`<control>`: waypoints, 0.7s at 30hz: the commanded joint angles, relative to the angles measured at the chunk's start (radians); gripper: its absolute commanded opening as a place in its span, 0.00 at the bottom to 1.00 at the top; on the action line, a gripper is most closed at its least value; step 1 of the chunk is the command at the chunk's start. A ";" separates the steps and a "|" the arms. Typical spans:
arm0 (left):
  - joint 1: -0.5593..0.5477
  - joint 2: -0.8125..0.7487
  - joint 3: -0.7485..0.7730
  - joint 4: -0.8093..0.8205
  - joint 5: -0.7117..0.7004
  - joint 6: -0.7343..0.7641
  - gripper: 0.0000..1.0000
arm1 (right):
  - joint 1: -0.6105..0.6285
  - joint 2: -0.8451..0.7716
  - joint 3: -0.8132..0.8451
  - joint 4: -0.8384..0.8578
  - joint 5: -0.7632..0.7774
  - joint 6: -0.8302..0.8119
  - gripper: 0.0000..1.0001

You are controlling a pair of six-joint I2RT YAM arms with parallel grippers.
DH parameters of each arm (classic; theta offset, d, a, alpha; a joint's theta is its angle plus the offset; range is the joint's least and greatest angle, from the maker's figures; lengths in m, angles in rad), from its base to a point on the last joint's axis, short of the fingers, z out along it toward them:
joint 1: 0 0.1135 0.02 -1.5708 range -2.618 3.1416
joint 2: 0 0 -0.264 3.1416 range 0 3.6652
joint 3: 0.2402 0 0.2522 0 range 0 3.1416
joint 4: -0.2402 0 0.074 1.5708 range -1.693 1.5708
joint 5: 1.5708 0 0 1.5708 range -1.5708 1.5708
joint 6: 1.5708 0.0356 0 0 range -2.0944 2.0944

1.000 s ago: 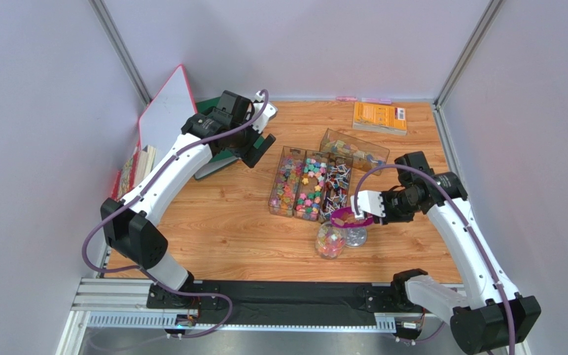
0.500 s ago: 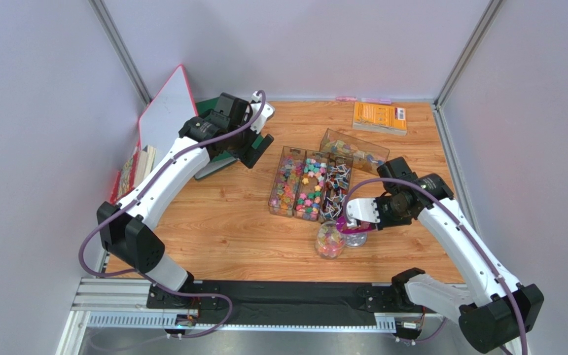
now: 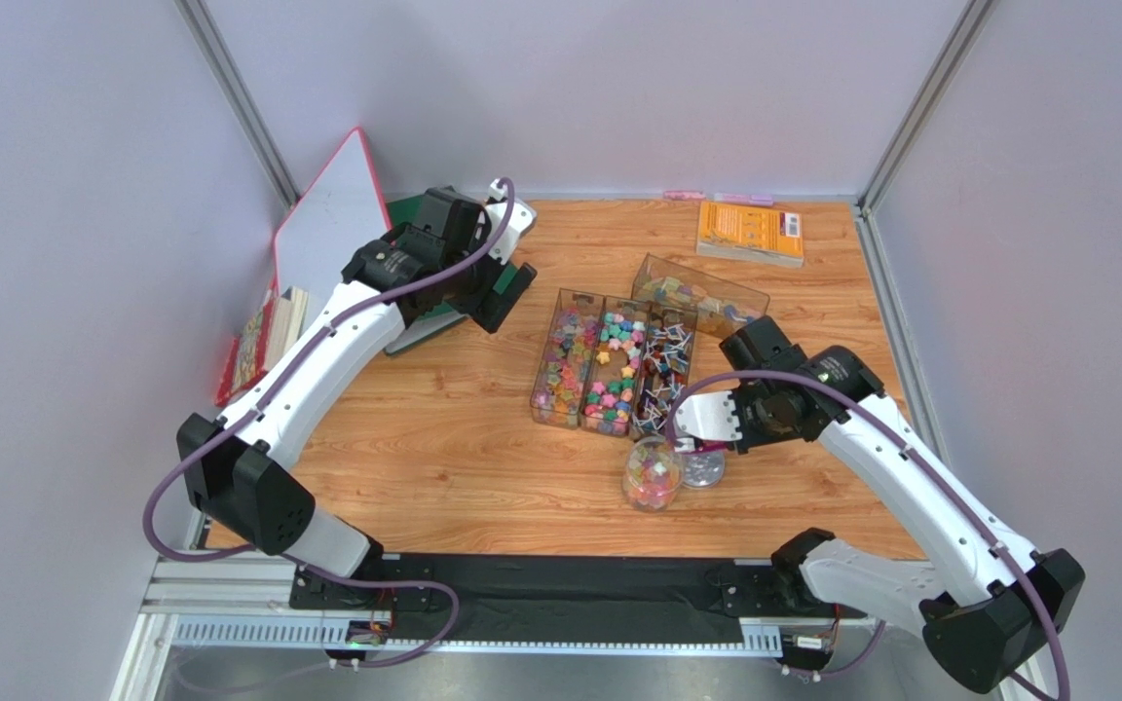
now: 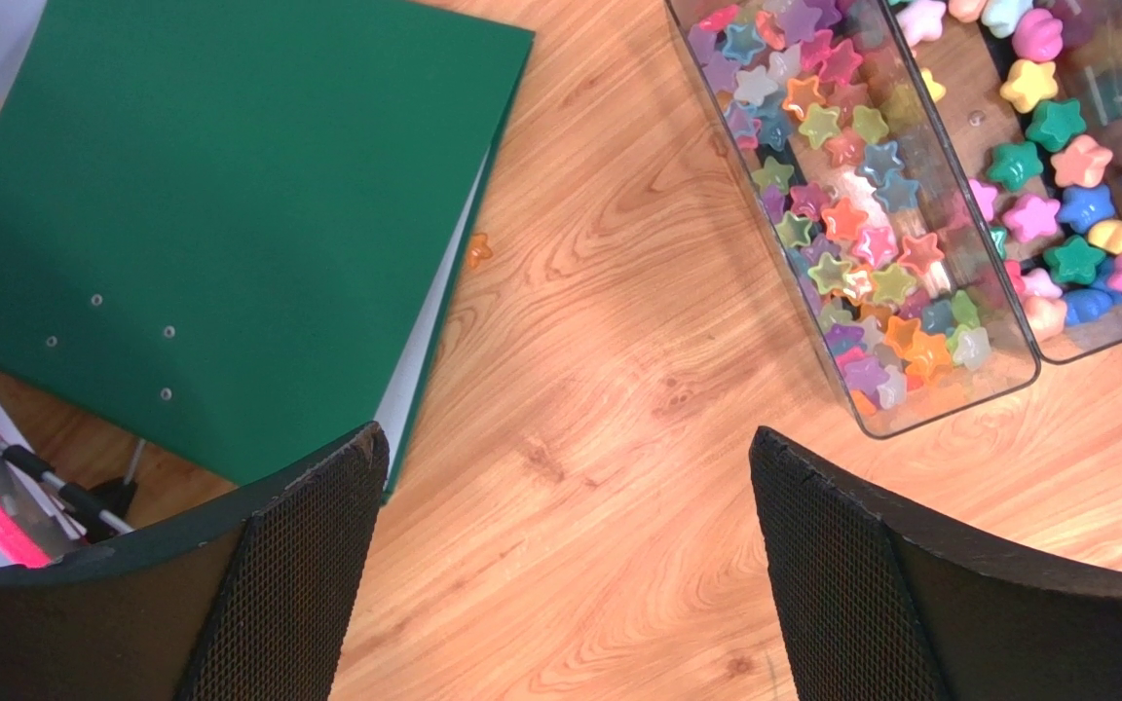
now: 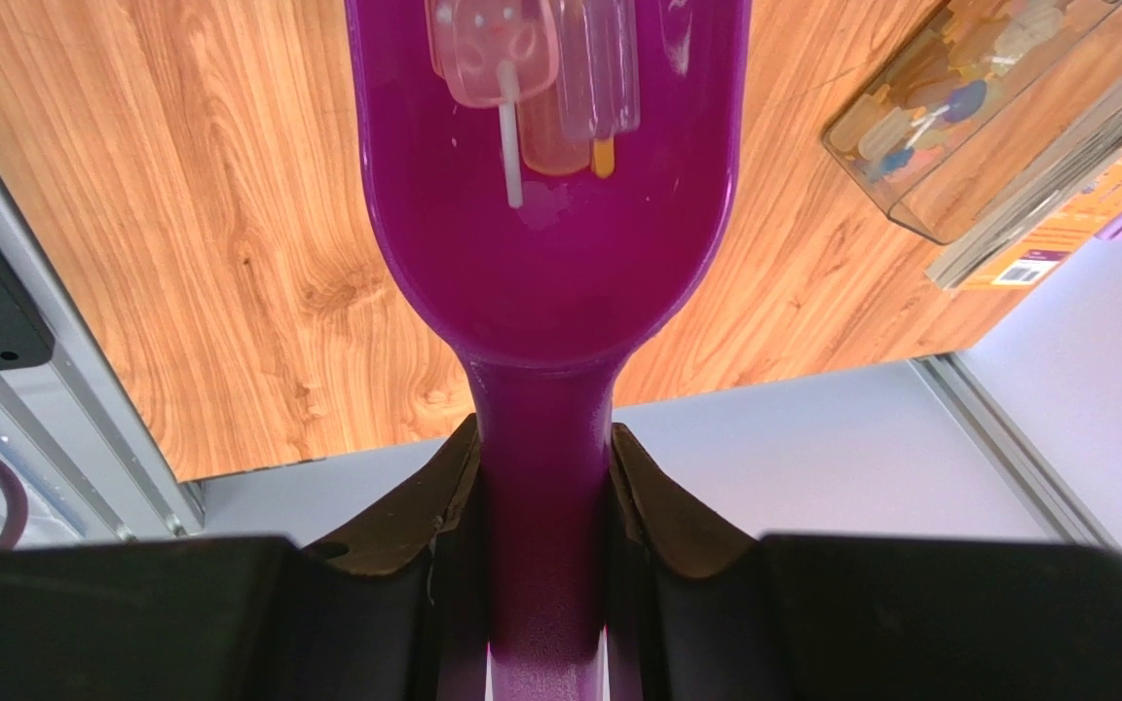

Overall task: Pack the candies
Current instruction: Place the fake candies in the packing bottle.

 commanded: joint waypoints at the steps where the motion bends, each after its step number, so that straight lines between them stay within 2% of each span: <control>1: 0.002 -0.038 -0.022 0.041 -0.012 -0.028 0.98 | 0.039 -0.015 0.035 -0.315 0.097 0.041 0.00; 21: 0.011 -0.070 -0.045 0.068 -0.038 -0.033 0.98 | 0.217 -0.047 0.002 -0.315 0.287 0.076 0.00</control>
